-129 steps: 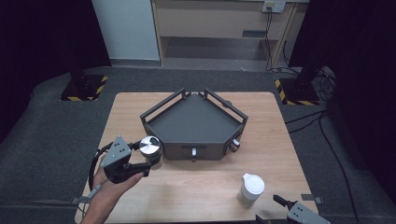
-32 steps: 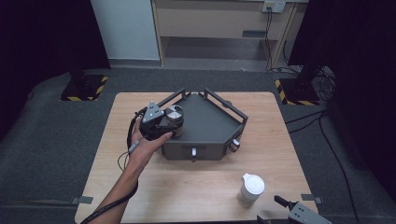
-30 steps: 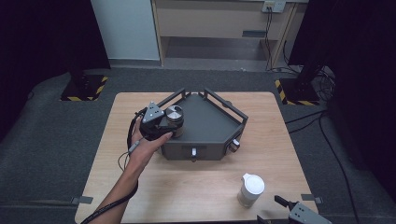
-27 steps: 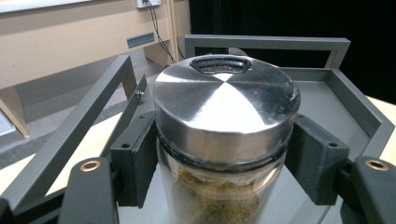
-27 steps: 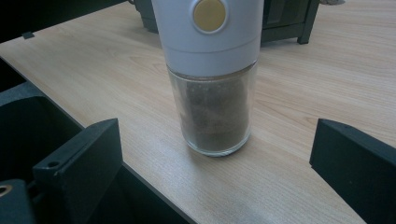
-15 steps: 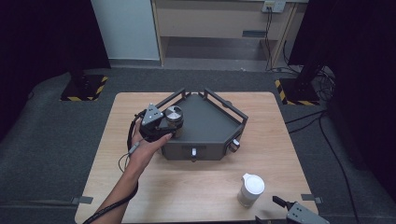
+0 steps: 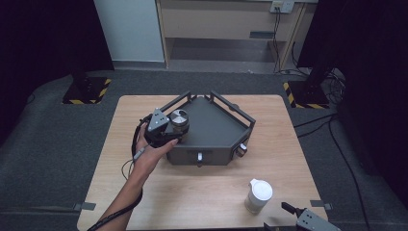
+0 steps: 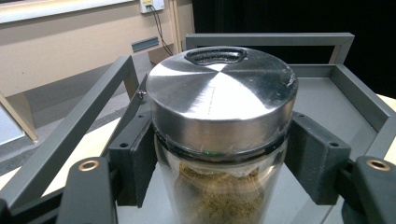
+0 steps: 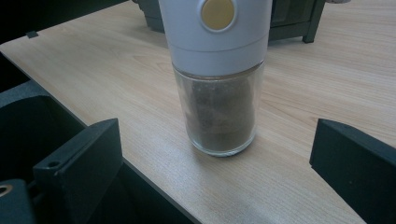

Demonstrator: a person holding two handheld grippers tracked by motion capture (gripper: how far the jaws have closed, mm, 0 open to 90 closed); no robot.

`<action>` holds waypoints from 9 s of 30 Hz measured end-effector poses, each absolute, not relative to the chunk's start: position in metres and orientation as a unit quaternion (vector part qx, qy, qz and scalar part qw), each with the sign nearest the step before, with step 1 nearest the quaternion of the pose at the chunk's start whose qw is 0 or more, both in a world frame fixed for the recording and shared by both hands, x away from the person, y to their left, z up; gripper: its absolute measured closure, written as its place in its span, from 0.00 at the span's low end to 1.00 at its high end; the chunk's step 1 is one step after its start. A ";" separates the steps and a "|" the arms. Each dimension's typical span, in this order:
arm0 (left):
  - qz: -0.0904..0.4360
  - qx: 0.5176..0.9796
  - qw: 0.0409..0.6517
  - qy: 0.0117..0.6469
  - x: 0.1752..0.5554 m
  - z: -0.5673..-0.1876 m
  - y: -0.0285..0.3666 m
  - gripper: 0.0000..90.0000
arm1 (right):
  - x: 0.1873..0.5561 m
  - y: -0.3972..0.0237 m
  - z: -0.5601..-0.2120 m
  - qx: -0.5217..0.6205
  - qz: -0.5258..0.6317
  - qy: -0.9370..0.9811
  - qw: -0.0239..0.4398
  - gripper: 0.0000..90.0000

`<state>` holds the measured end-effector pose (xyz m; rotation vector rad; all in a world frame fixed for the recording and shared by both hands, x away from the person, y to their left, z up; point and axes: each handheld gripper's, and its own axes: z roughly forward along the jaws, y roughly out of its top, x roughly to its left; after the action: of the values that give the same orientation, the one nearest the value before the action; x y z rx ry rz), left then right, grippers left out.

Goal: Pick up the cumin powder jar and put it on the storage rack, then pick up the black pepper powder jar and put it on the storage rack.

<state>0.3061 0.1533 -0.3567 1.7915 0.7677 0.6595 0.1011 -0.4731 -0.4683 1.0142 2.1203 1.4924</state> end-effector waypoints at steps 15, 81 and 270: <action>0.272 0.748 0.515 0.318 0.306 -0.355 0.154 0.33 | 0.100 -0.474 -0.468 0.359 0.530 0.748 0.178 0.03; 0.282 0.721 0.526 0.354 0.185 -0.367 0.217 0.06 | 0.096 -0.477 -0.469 0.368 0.536 0.738 0.183 0.03; 0.257 0.722 0.499 0.404 0.087 -0.447 0.232 0.05 | 0.131 -0.436 -0.454 0.342 0.528 0.747 0.213 0.10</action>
<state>0.0869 0.2324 -0.4471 1.7481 0.9782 0.6212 0.1306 -0.4361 -0.4542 0.9487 2.0744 1.4658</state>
